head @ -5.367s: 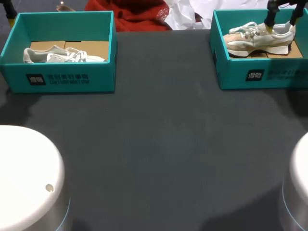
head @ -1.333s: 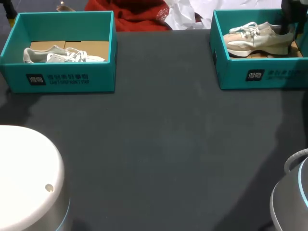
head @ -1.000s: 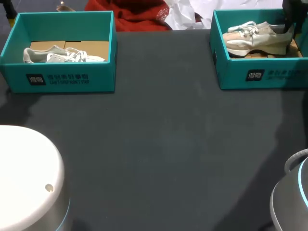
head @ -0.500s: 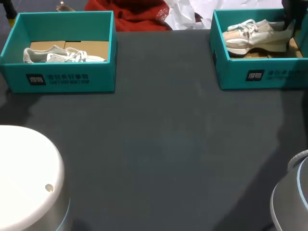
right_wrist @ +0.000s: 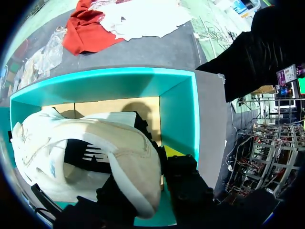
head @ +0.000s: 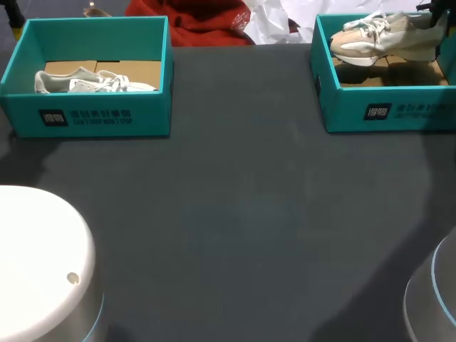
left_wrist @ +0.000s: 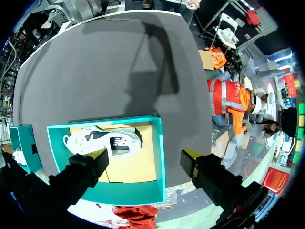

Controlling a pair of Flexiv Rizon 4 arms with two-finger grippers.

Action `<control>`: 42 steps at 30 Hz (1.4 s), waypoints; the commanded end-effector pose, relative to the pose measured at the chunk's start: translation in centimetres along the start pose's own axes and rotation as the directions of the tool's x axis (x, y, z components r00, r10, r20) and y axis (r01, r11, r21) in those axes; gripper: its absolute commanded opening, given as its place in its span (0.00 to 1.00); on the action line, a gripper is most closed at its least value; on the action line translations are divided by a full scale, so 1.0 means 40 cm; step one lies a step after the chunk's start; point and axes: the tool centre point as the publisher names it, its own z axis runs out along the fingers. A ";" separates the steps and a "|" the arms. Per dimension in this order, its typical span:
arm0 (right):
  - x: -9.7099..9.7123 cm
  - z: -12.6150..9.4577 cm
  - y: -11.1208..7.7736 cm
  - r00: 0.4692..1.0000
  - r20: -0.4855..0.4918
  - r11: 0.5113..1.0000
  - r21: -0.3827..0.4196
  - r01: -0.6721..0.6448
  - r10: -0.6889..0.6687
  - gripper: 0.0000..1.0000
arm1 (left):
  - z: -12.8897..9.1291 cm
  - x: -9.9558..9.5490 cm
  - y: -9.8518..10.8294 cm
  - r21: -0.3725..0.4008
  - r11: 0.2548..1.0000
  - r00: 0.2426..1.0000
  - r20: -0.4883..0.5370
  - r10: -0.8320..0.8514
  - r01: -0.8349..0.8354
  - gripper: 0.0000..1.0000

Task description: Take the shoe out of the shoebox, open the shoe tongue, remove and reinsert the insole, then place the shoe into the shoebox

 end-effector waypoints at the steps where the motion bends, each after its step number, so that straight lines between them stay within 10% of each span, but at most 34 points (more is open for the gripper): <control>1: -0.010 -0.060 -0.046 1.000 0.020 0.999 -0.044 -0.002 0.003 0.00 | -0.001 0.001 -0.001 0.000 1.000 1.000 -0.002 0.001 -0.001 1.00; 42: -0.127 -0.247 -0.012 0.996 0.087 0.997 -0.077 0.011 -0.004 0.00 | -0.001 0.001 -0.001 0.000 1.000 1.000 -0.002 0.001 -0.001 1.00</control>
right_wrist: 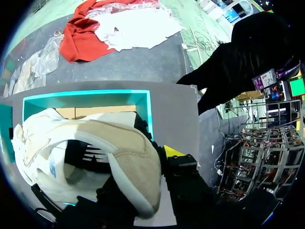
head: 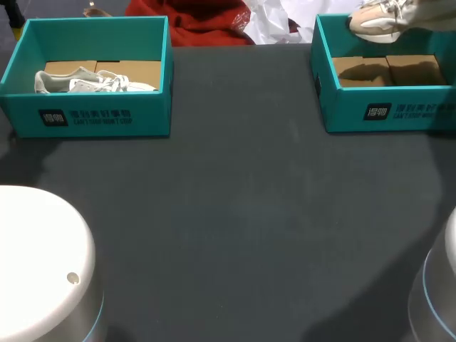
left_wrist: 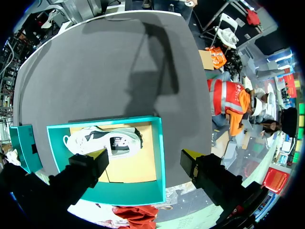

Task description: Take the shoe out of the shoebox, open the shoe tongue, remove and reinsert the insole, then place the shoe into the shoebox

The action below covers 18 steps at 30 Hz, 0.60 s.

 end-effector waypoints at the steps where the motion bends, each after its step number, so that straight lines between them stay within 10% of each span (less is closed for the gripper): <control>1: 0.000 -0.043 -0.020 1.000 -0.001 1.000 -0.001 -0.006 0.006 0.00 | -0.001 0.001 -0.001 0.000 1.000 1.000 -0.002 0.001 -0.001 1.00; 18: 0.100 -0.235 -0.158 0.999 0.014 0.999 -0.006 -0.051 0.051 0.00 | -0.001 0.001 -0.001 0.000 1.000 1.000 -0.002 0.001 -0.001 1.00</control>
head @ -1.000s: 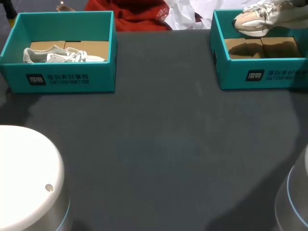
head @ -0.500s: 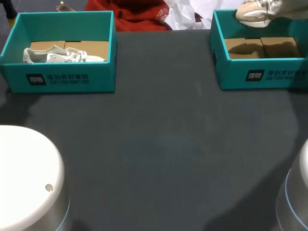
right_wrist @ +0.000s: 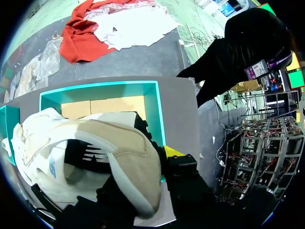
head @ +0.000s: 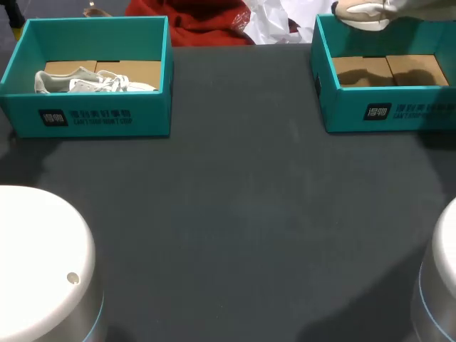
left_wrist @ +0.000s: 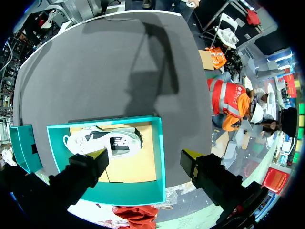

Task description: Take the shoe out of the shoebox, open the shoe tongue, remove and reinsert the insole, then place the shoe into the shoebox

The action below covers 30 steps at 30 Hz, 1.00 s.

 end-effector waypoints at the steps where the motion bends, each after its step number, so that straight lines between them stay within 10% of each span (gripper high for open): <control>1: 0.028 -0.071 -0.086 1.000 0.019 0.999 -0.036 -0.008 0.008 0.00 | -0.001 0.001 -0.001 0.000 1.000 1.000 -0.002 0.001 -0.001 1.00; 30: 0.385 -0.302 -0.582 0.999 -0.008 0.998 -0.040 -0.046 0.046 0.00 | -0.001 0.001 -0.001 0.000 1.000 1.000 -0.002 0.001 -0.001 1.00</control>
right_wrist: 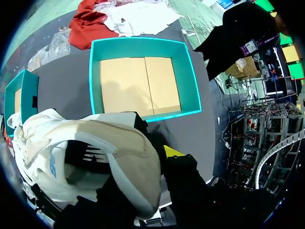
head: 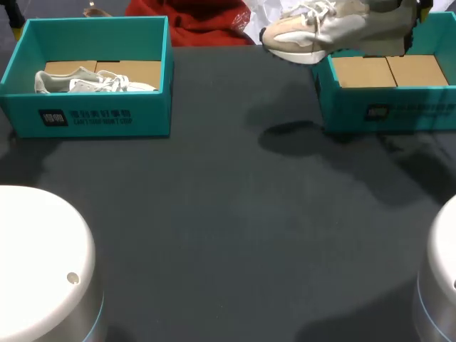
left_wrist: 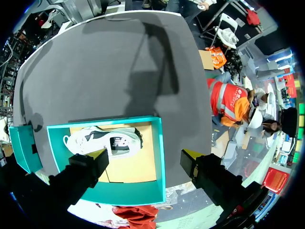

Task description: Take the shoe out of the shoebox, open the shoe tongue, remove and reinsert the insole, then place the shoe into the shoebox

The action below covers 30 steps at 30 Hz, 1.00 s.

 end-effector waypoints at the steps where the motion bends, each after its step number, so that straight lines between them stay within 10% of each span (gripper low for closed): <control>1: 0.038 -0.020 -0.131 1.000 0.011 0.994 -0.113 -0.004 0.006 0.00 | -0.001 0.001 -0.001 0.000 1.000 1.000 -0.002 0.001 -0.001 1.00; 30: 0.298 0.063 -0.570 0.999 0.029 0.996 -0.087 -0.022 0.024 0.00 | -0.001 0.001 -0.001 0.000 1.000 1.000 -0.002 0.001 -0.001 1.00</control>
